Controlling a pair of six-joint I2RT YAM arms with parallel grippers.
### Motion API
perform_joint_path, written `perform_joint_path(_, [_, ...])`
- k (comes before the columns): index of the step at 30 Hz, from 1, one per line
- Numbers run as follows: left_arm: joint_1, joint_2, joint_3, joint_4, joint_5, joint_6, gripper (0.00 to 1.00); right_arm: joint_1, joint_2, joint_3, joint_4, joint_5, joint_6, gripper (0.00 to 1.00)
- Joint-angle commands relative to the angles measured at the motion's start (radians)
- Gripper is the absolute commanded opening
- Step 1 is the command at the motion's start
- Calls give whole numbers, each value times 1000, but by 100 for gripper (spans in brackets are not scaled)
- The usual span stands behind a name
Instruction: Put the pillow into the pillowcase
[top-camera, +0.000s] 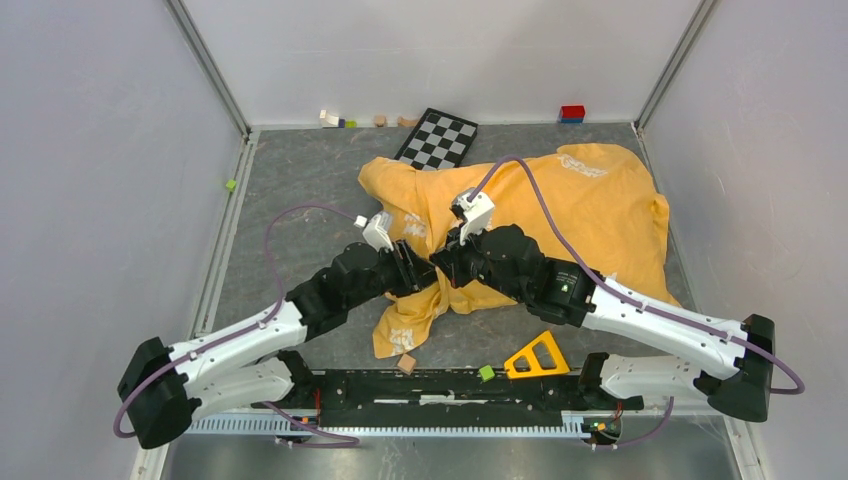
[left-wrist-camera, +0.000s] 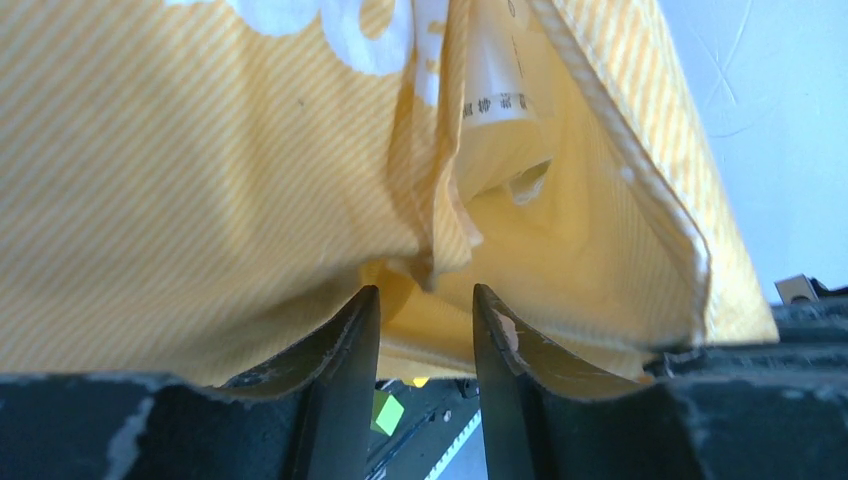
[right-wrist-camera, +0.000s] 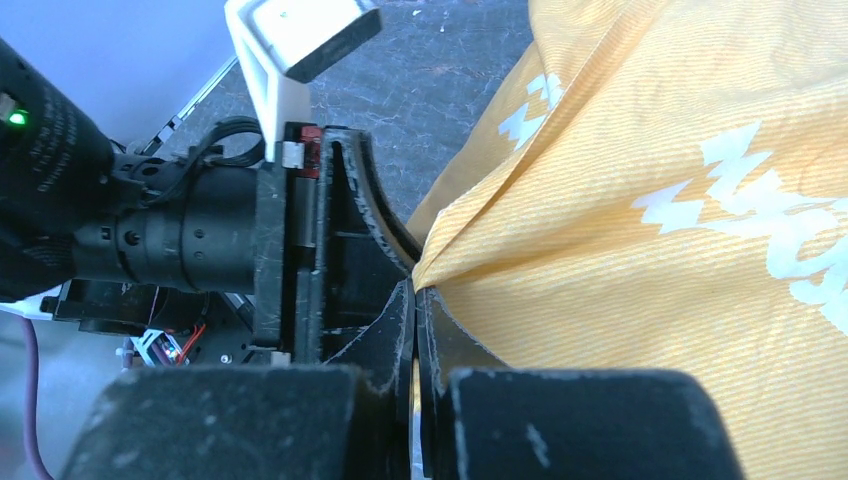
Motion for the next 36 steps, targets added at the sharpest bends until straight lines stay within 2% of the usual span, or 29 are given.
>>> perform_joint_path(1, [-4, -87, 14, -146, -45, 42, 47, 5, -15, 34, 63, 13, -3, 0])
perform_joint_path(3, [-4, -123, 34, -238, -113, 53, 52, 4, 0, 50, 61, 5, -7, 0])
perform_joint_path(6, [-4, -190, 41, -306, -184, 66, 52, 5, 18, 74, 61, -2, -13, 0])
perform_joint_path(10, [1, -221, 69, -358, -250, 75, 48, 4, 37, 89, 59, -8, -16, 0])
perform_joint_path(13, [31, -148, 122, -343, -228, 103, 41, 5, 48, 97, 59, -16, -16, 0])
perform_joint_path(19, [53, 70, 215, -173, -117, 111, 26, 5, 32, 91, 55, -10, -7, 0])
perform_joint_path(23, [53, 197, 225, 27, 29, 58, 24, 4, 29, 90, 51, -7, -8, 0])
perform_joint_path(27, [53, 299, 215, 87, 74, 9, 23, 5, 32, 84, 55, -3, -5, 0])
perform_joint_path(31, [53, 253, 179, 69, 57, 7, 25, 4, 38, 83, 59, -6, -3, 0])
perform_joint_path(36, [53, 64, 176, -115, -6, 38, 28, 4, 51, 87, 61, -7, -6, 0])
